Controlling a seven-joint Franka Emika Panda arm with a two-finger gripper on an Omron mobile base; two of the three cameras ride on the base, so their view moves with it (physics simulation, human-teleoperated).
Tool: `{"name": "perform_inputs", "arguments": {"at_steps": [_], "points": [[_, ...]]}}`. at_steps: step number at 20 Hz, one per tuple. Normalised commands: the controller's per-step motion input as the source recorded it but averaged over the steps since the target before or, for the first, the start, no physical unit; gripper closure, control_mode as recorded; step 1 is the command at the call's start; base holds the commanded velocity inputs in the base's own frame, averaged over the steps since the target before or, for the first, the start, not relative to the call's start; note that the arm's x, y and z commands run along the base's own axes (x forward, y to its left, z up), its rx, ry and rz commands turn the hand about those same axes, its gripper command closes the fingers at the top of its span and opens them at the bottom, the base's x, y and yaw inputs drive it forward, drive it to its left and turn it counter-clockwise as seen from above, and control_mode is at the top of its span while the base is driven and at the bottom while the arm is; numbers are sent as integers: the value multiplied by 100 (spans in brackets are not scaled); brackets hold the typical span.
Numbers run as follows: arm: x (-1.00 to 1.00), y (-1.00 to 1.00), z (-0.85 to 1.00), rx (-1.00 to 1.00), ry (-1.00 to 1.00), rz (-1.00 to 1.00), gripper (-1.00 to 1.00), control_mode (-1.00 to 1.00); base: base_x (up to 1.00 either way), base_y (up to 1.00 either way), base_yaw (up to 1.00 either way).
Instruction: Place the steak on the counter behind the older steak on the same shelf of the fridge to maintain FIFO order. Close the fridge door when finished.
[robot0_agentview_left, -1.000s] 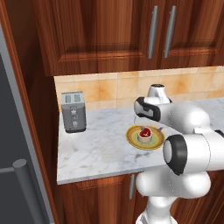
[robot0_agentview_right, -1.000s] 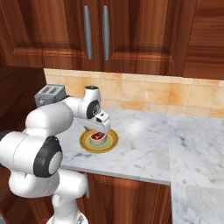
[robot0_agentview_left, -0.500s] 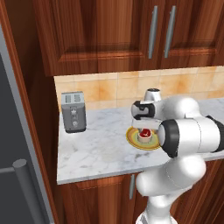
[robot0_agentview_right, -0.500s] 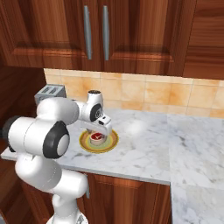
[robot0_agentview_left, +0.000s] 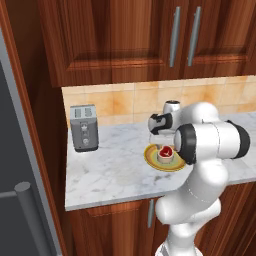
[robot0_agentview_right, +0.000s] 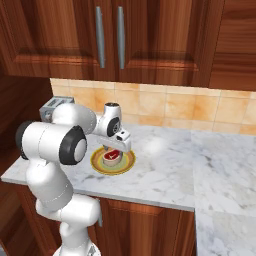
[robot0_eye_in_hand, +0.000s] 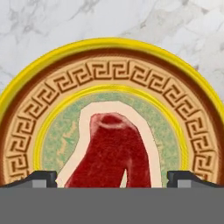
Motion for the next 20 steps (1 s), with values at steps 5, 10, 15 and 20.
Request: {"name": "perform_inputs", "arguments": {"at_steps": [5, 10, 15, 20], "points": [[11, -16, -15, 0, 0, 0, -100, -100, 0, 0, 0], [8, 0, -27, 0, 0, 0, -100, -100, 0, 0, 0], [-8, 2, -12, 0, -4, 0, -100, -100, 0, 0, 0], [-7, 2, 3, 0, -12, 0, -100, -100, 0, 0, 0]]}}
